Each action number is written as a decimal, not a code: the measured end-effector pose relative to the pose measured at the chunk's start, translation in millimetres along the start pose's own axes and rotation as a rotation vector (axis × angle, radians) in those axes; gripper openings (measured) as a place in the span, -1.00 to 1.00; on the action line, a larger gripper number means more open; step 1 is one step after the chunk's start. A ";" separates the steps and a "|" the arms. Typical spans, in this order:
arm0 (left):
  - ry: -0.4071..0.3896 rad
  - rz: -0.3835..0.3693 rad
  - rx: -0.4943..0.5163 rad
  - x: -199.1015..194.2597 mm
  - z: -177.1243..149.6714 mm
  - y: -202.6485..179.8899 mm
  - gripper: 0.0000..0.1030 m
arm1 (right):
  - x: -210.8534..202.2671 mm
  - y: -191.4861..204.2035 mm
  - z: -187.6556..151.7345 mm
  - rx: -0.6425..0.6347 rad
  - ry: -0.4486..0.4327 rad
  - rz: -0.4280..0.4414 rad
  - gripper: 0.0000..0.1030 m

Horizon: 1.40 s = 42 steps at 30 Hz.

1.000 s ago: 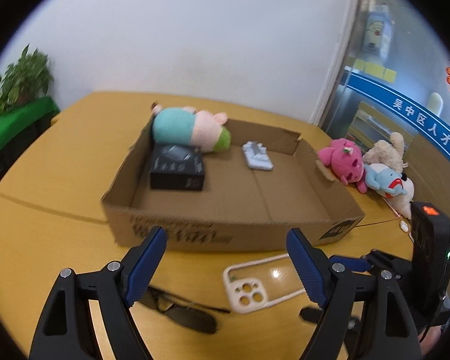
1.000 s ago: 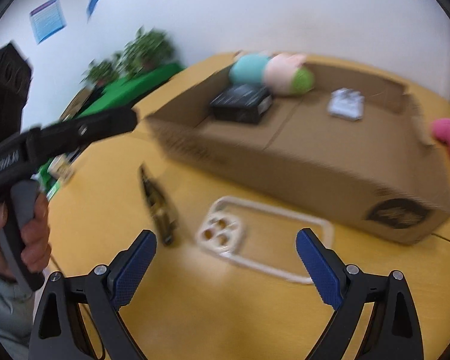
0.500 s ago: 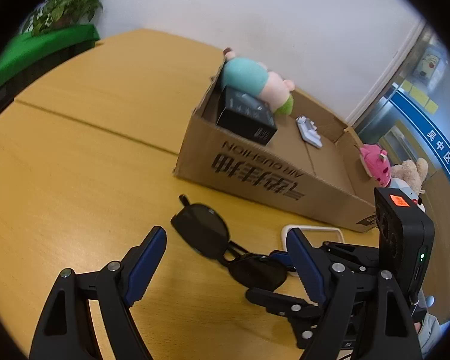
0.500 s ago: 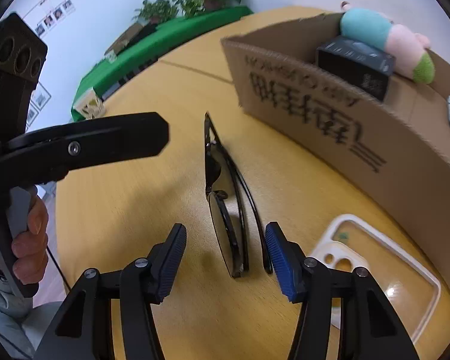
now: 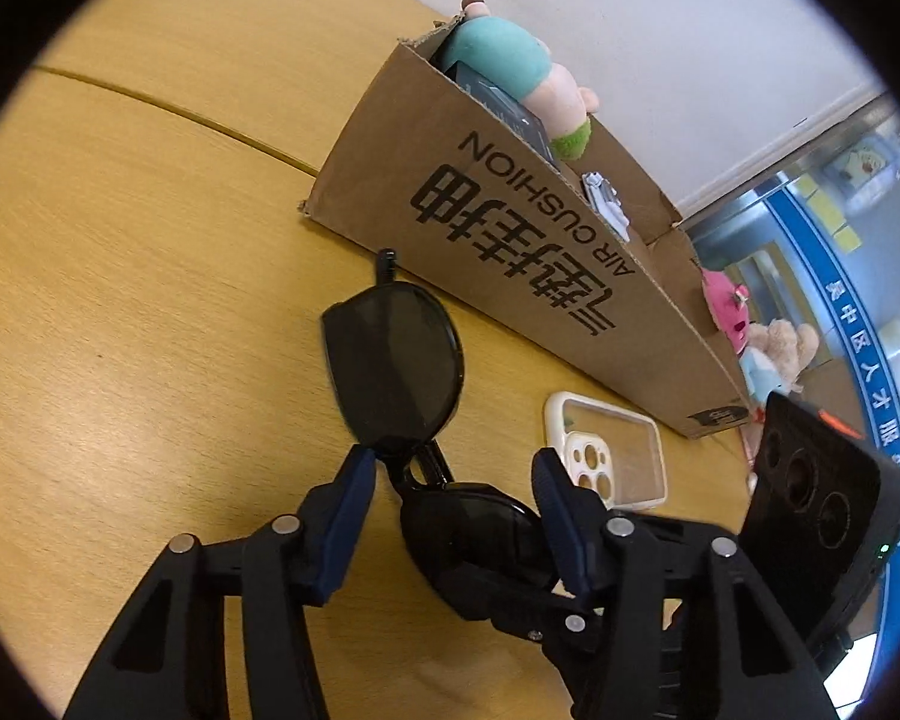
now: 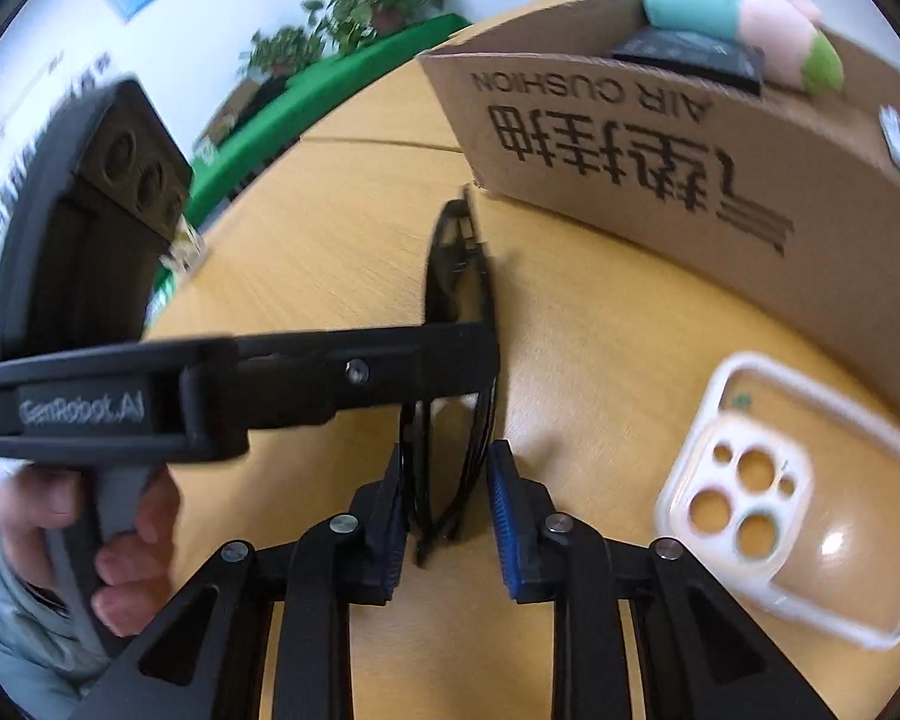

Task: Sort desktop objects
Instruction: 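Grasp the black sunglasses with both grippers closing together, then carry the sunglasses with both grippers and release them inside the box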

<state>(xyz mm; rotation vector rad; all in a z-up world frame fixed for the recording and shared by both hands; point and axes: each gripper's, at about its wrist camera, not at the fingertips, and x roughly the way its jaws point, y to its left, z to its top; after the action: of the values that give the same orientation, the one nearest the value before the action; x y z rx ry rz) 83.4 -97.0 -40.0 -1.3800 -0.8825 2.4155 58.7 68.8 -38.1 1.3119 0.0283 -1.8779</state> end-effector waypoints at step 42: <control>0.171 -0.076 0.149 35.0 -2.0 -55.1 -0.54 | -17.9 -35.5 -23.4 0.181 -0.057 0.217 -0.81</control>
<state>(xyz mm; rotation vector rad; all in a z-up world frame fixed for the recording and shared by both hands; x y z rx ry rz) 60.9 -36.1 -32.5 -1.4437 -0.6853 2.2191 56.5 113.6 -49.3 1.3237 -0.3078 -1.7618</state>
